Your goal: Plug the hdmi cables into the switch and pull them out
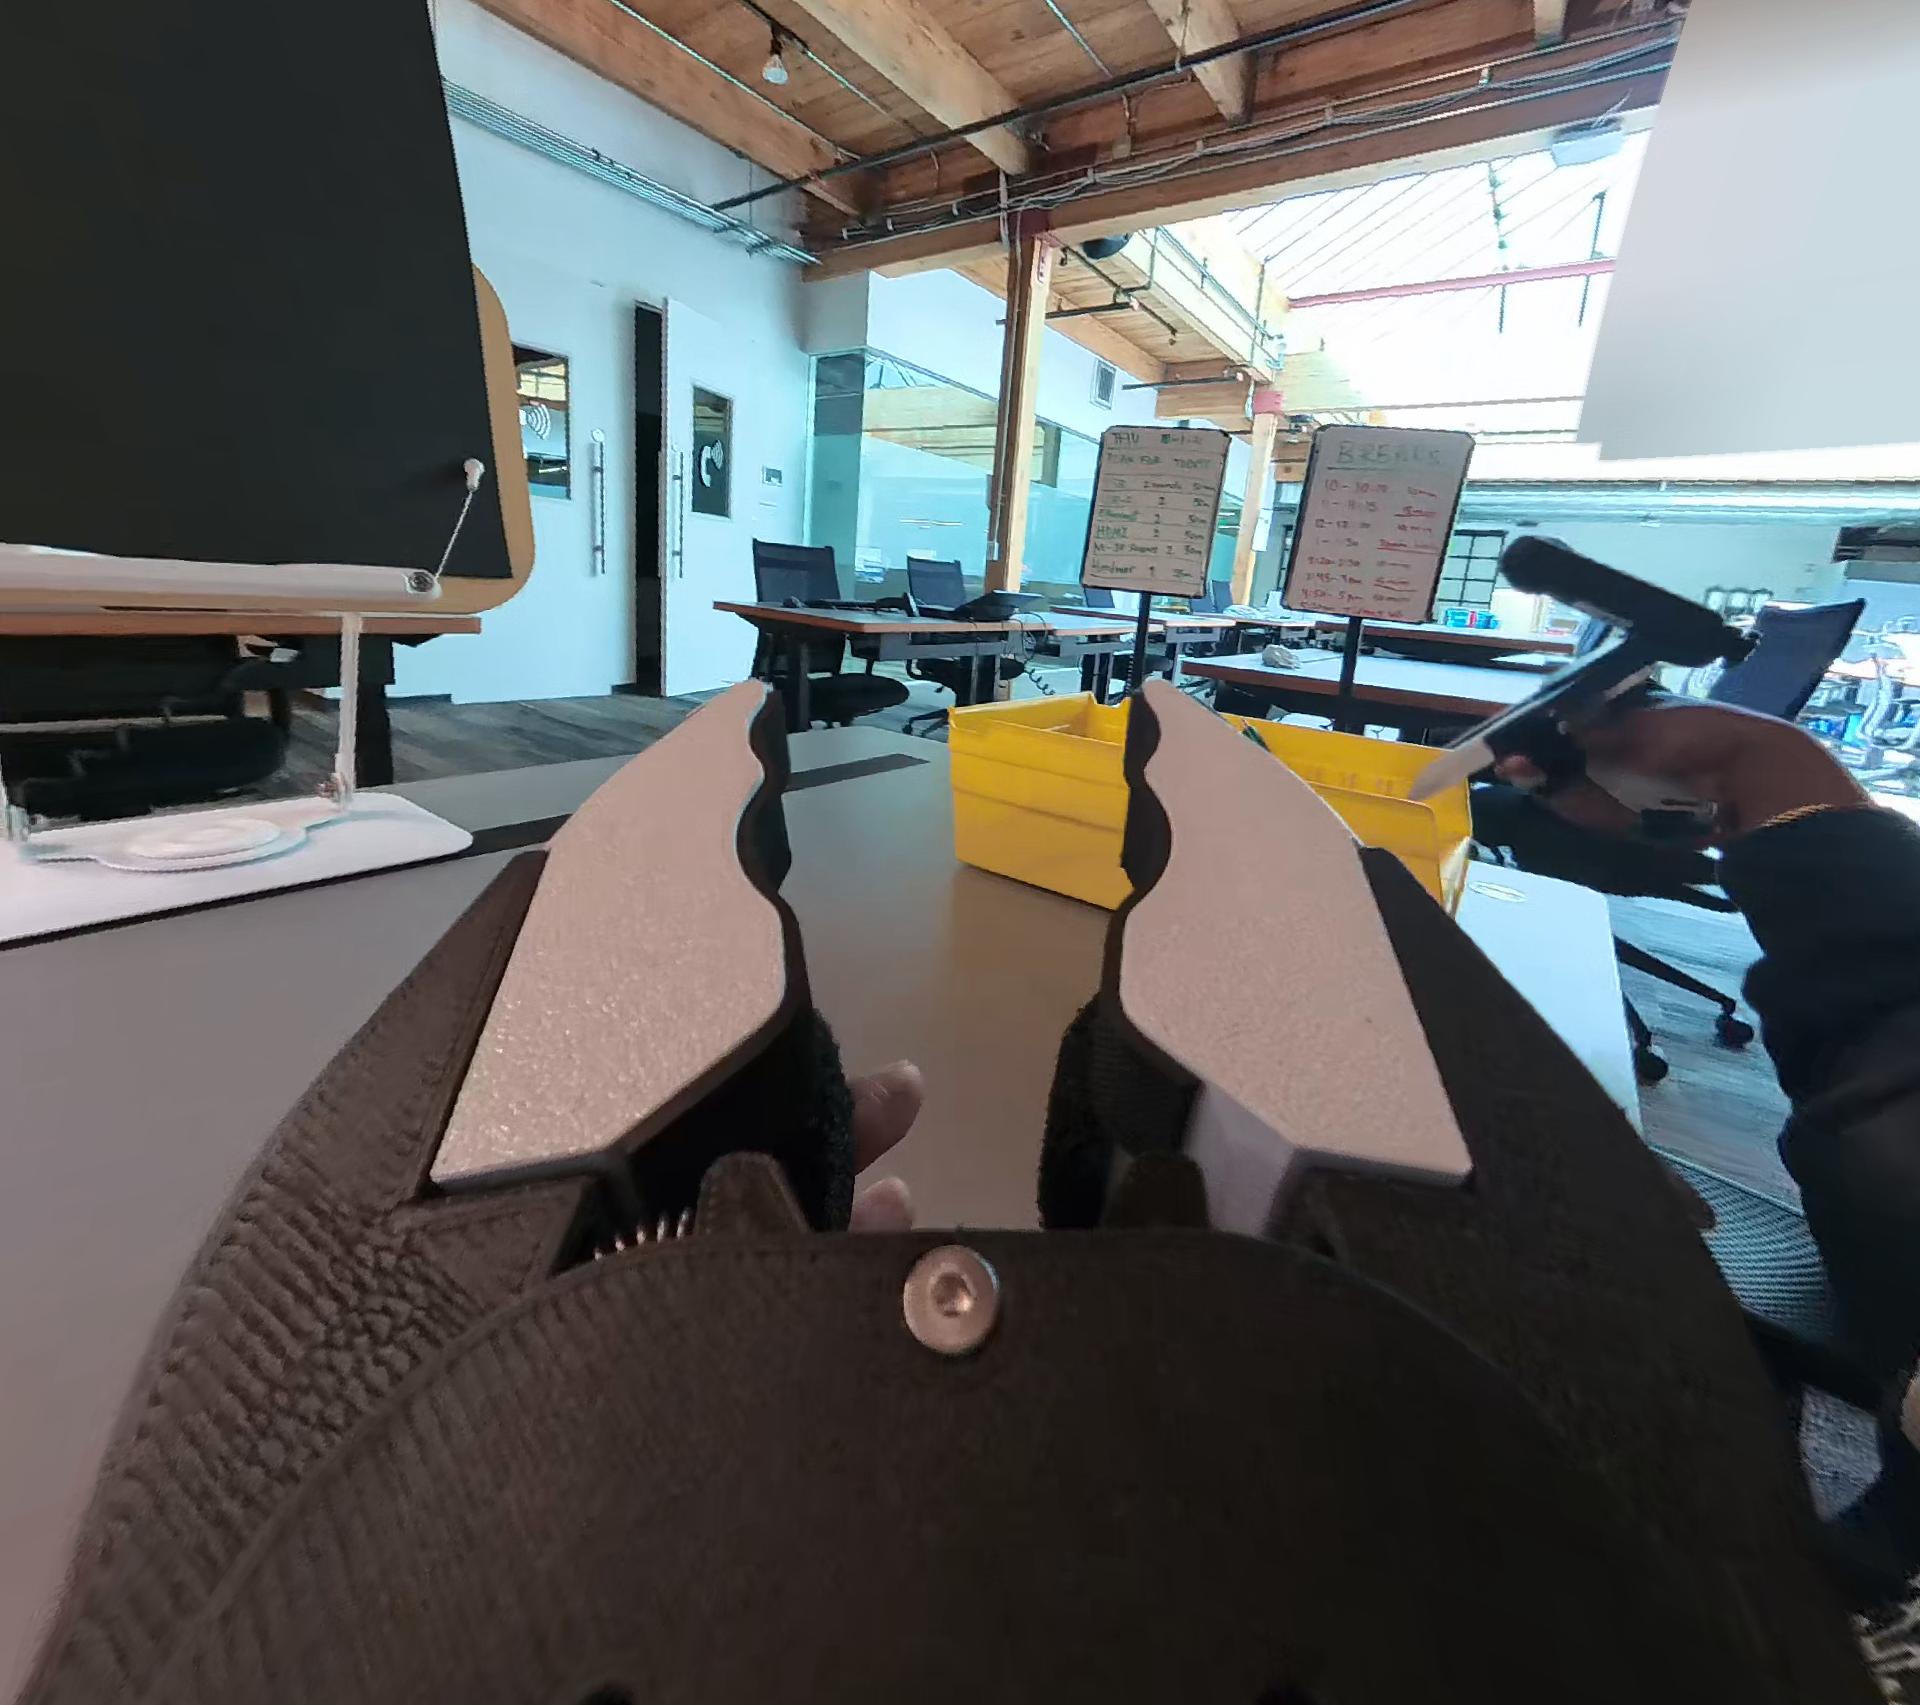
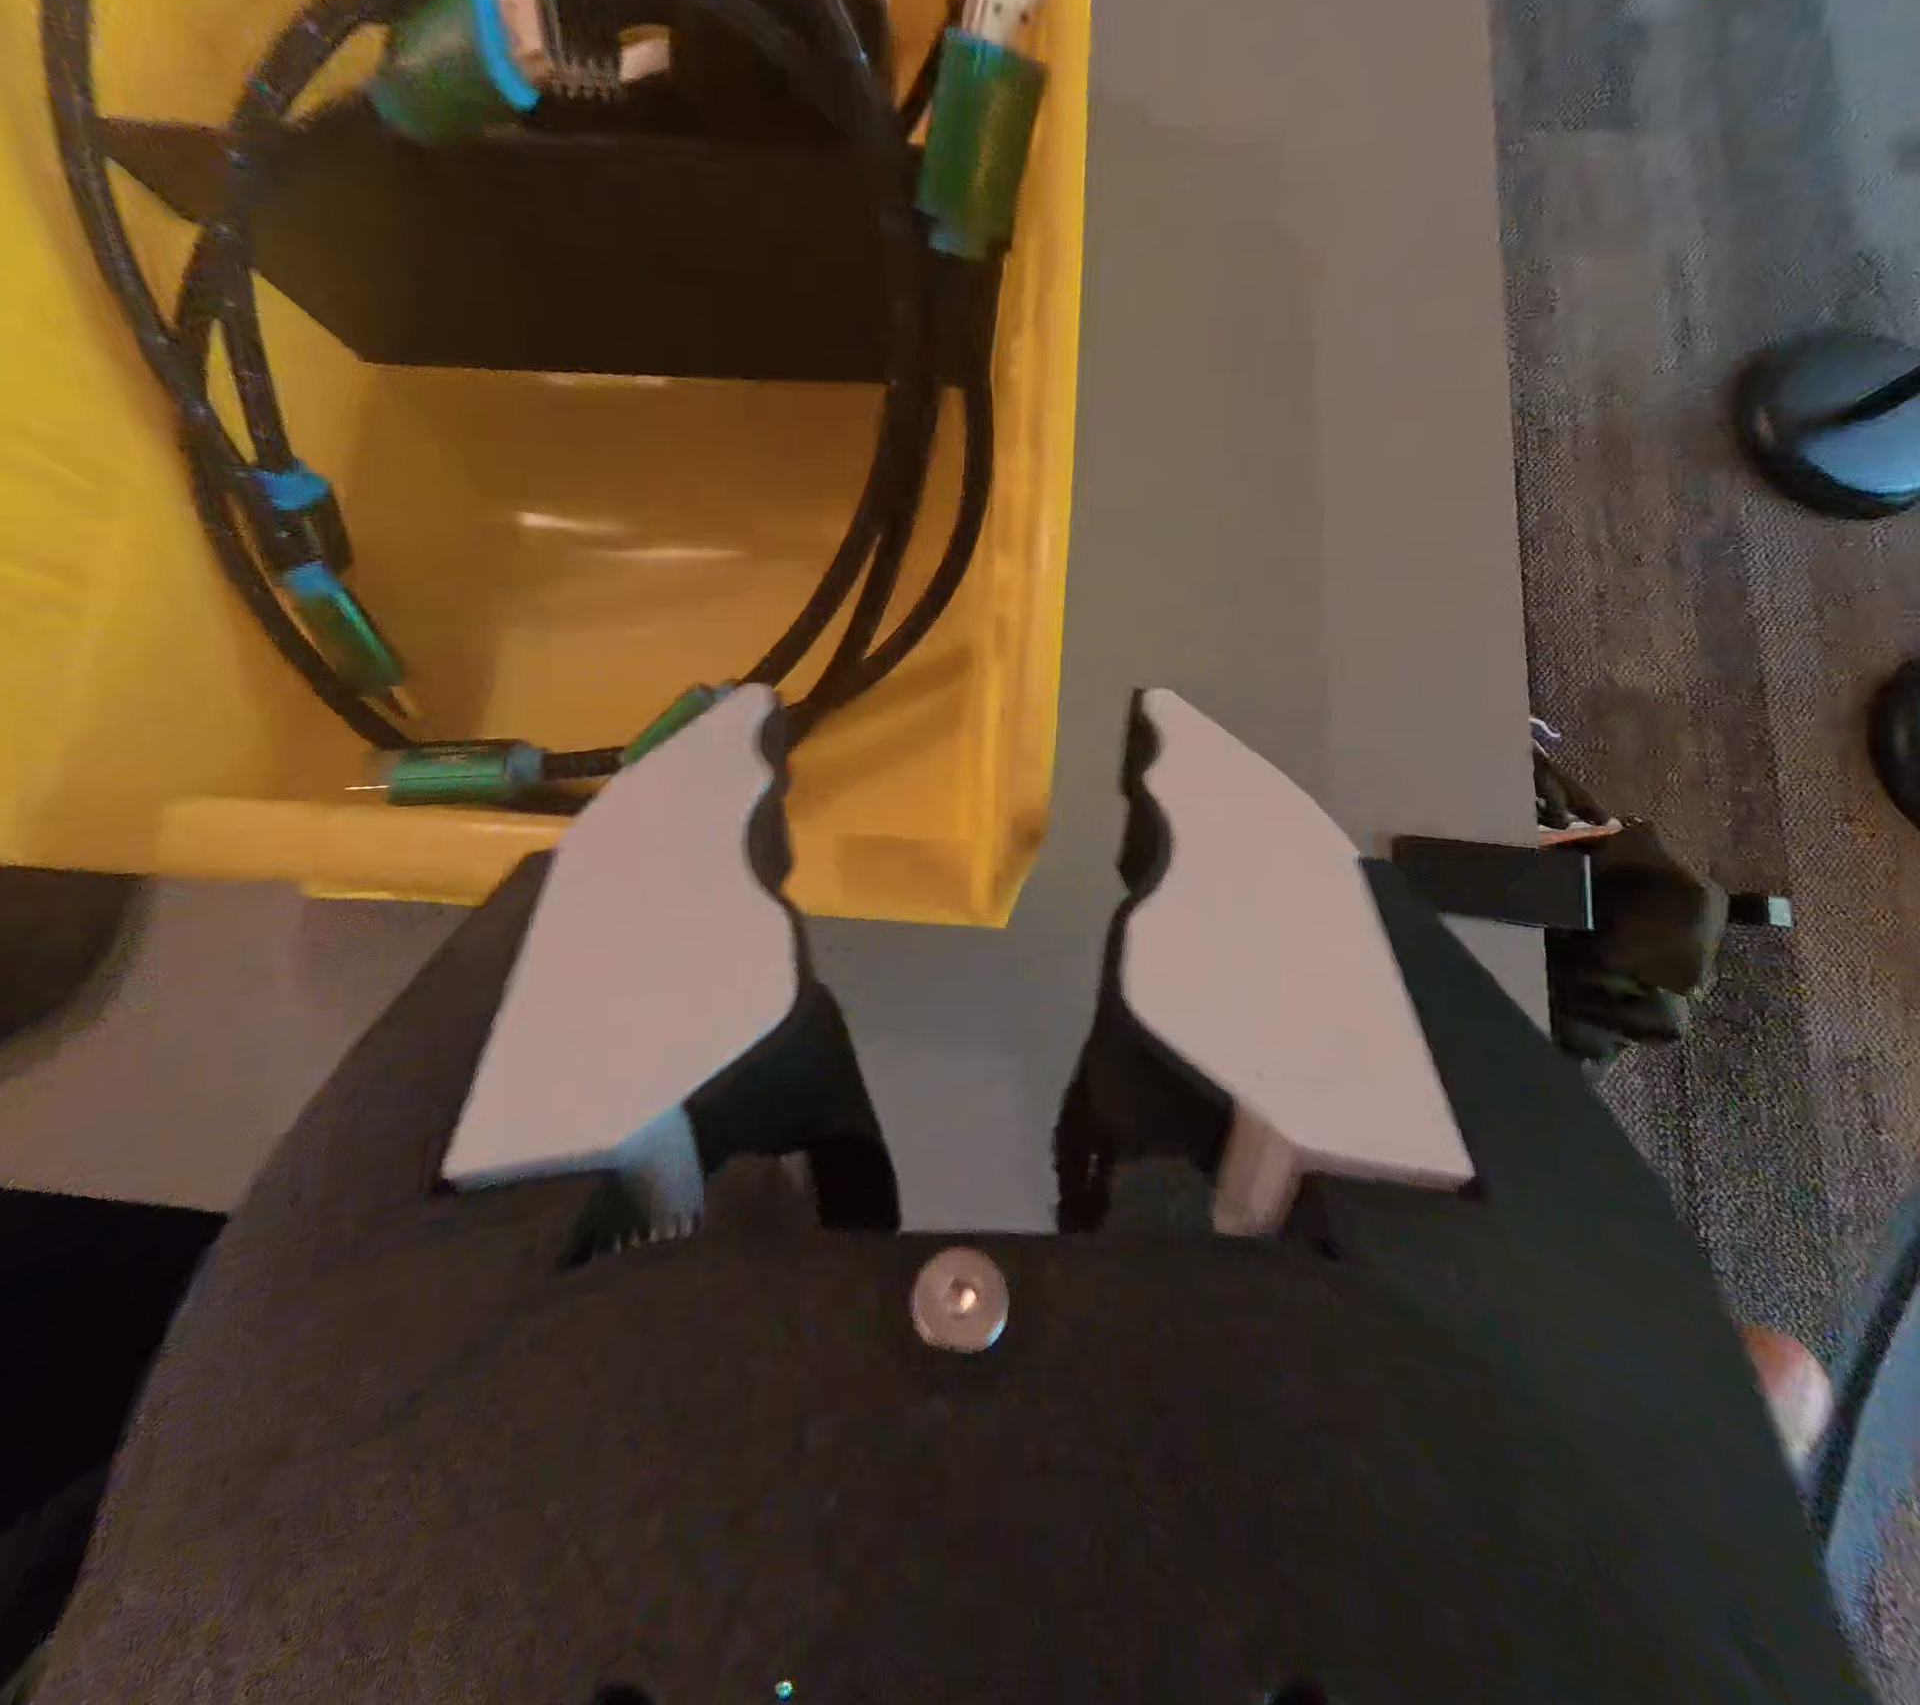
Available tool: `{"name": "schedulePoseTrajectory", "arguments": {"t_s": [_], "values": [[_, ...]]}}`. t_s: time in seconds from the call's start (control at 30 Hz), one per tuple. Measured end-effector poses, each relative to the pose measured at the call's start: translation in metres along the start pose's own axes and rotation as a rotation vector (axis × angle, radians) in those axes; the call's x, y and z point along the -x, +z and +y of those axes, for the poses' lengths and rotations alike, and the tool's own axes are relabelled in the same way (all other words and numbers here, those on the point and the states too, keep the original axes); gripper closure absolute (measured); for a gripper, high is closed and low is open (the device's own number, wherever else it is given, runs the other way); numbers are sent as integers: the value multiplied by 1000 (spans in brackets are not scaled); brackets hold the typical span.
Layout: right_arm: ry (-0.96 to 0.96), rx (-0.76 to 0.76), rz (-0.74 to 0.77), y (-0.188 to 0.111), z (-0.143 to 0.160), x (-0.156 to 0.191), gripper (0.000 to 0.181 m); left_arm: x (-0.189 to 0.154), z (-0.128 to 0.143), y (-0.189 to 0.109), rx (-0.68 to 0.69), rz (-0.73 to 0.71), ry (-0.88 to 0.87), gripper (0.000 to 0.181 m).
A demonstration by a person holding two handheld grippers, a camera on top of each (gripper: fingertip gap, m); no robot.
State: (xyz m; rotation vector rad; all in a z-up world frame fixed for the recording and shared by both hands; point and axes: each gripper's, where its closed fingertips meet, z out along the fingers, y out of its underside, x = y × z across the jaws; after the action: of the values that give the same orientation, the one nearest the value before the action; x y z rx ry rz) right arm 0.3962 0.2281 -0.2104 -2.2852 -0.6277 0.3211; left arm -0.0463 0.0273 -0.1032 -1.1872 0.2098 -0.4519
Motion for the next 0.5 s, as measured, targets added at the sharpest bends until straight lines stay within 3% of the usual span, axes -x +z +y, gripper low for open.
{"name": "schedulePoseTrajectory", "arguments": {"t_s": [0.1, 0.27, 0.5], "values": [[-16, -11, 51, 13, -2, -6, 177, 2, 2, 0, 12, -17, 31, 120], [-137, -110, -79, 23, -8, 39, 169, 3, 7, 2, 19, 4, -51, 120], [-354, -62, -95, 60, -37, 115, 164, 4, 4, 2, 10, -19, 4, 120]]}}
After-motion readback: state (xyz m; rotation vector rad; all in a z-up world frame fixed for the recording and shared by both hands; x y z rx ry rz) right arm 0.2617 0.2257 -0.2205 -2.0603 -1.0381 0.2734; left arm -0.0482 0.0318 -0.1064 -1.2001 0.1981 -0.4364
